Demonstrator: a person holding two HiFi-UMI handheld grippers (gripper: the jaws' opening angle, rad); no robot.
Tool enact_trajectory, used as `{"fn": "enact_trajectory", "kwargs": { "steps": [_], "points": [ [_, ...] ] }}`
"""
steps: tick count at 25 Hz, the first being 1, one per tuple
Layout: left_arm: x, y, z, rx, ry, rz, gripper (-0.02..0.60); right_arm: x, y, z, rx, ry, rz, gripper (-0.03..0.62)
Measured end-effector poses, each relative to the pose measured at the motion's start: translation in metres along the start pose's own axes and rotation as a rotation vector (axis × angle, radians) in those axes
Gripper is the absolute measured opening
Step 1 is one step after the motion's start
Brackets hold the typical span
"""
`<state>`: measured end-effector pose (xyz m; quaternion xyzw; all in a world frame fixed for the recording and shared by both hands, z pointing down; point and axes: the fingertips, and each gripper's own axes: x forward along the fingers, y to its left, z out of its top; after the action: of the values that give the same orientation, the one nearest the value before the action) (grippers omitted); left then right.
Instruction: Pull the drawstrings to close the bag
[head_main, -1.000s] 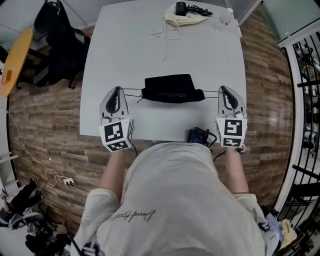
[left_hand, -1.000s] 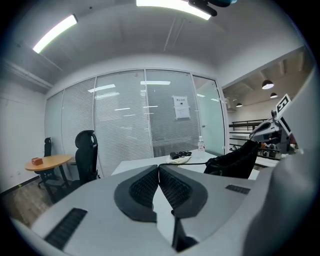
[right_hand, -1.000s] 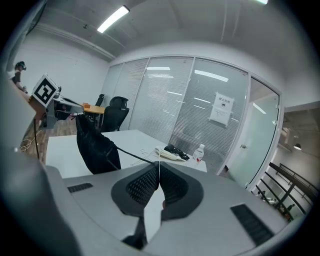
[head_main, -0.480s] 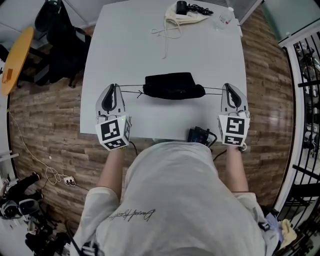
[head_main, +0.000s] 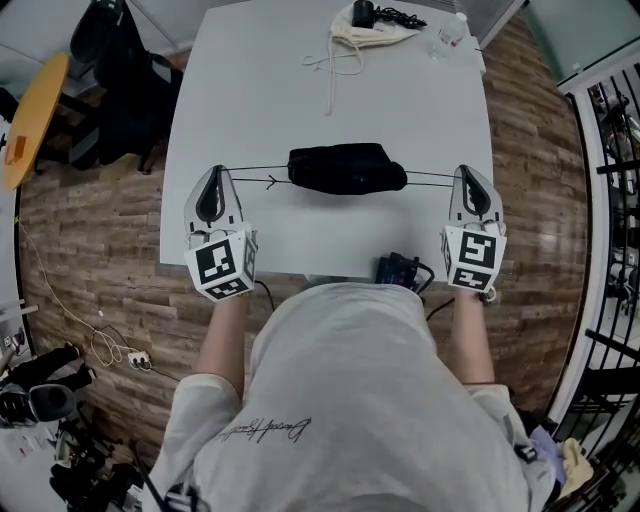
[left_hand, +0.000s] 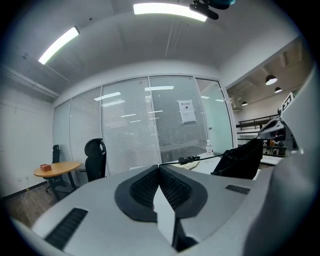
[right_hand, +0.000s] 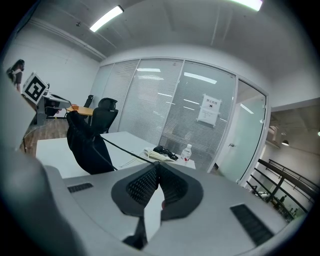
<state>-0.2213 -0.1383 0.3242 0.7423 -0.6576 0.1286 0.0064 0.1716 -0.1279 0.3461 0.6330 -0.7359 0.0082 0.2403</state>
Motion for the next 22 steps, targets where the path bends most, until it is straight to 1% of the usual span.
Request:
{"fn": "enact_trajectory", "kwargs": {
  "steps": [3, 7, 11, 17, 22],
  "points": [
    [-0.002, 0.003, 0.002, -0.001, -0.005, 0.009, 0.015, -0.002, -0.007, -0.003, 0.007, -0.001, -0.018, 0.023],
    [-0.003, 0.01, 0.003, -0.027, -0.007, 0.023, 0.012, -0.004, -0.016, -0.004, 0.019, 0.0, -0.043, 0.023],
    [-0.003, 0.018, 0.005, -0.031, -0.014, 0.045, 0.012, -0.003, -0.026, -0.01, 0.05, 0.024, -0.073, 0.023],
    [-0.003, 0.027, 0.005, -0.035, -0.007, 0.056, 0.012, -0.006, -0.045, -0.016, 0.034, 0.03, -0.113, 0.023],
    [-0.002, 0.031, 0.003, -0.06, 0.0, 0.061, 0.012, -0.009, -0.065, -0.021, 0.07, 0.035, -0.144, 0.023]
  ]
}}
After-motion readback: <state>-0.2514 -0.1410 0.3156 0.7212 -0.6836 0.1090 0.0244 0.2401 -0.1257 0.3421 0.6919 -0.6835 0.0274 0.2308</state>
